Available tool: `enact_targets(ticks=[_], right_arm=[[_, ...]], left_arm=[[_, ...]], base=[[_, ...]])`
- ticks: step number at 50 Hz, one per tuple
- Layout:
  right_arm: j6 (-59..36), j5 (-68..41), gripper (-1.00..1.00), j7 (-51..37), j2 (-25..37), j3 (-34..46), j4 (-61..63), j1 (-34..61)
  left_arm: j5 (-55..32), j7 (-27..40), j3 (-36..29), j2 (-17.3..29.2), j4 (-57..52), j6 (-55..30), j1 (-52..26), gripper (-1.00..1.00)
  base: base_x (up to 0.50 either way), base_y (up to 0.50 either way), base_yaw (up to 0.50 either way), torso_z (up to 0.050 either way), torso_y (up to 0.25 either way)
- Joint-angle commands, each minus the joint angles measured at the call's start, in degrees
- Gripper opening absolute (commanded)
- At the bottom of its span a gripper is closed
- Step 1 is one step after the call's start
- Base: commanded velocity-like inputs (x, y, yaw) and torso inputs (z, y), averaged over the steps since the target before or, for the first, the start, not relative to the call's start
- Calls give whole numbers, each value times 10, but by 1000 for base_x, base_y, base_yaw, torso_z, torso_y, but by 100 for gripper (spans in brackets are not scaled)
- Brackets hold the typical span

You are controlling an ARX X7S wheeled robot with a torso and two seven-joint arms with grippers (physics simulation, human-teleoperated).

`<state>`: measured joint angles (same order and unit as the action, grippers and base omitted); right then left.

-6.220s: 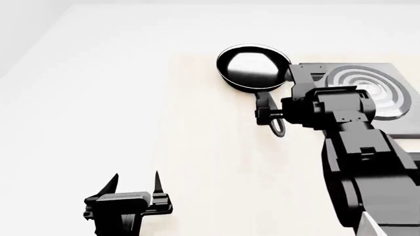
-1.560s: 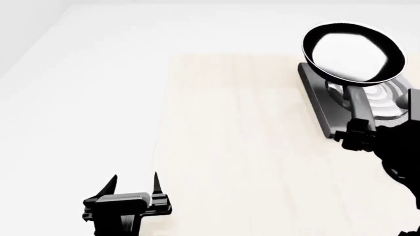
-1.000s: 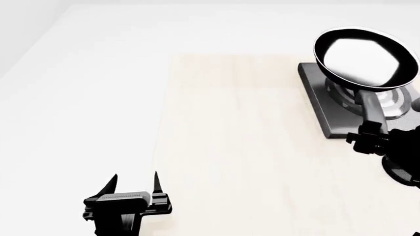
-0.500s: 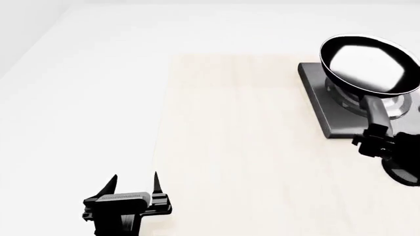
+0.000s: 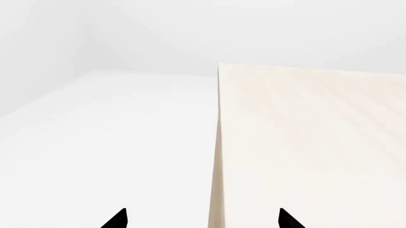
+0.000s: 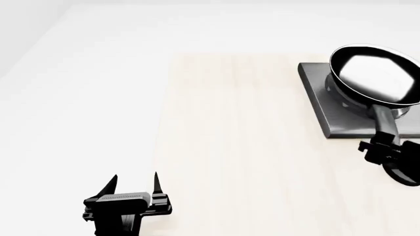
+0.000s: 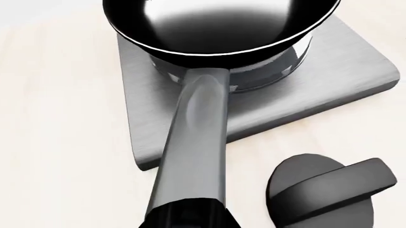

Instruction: Turn on the stove and put the frying pan on it.

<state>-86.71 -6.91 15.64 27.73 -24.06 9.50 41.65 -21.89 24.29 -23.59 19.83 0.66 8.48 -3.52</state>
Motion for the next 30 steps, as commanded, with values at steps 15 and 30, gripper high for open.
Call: enact_targets(ticks=[15,30], right_arm=[[16,-12,100,-3,6,-4,20,1],[29,-19,100,1,-4,-9,57,-21]], left_arm=[[-1,3,-2,3,-3,2,3,100],[-3,3,-4,3,0,2,1,100]], base=[[0,0,0,0,1],[0,0,0,0,0]])
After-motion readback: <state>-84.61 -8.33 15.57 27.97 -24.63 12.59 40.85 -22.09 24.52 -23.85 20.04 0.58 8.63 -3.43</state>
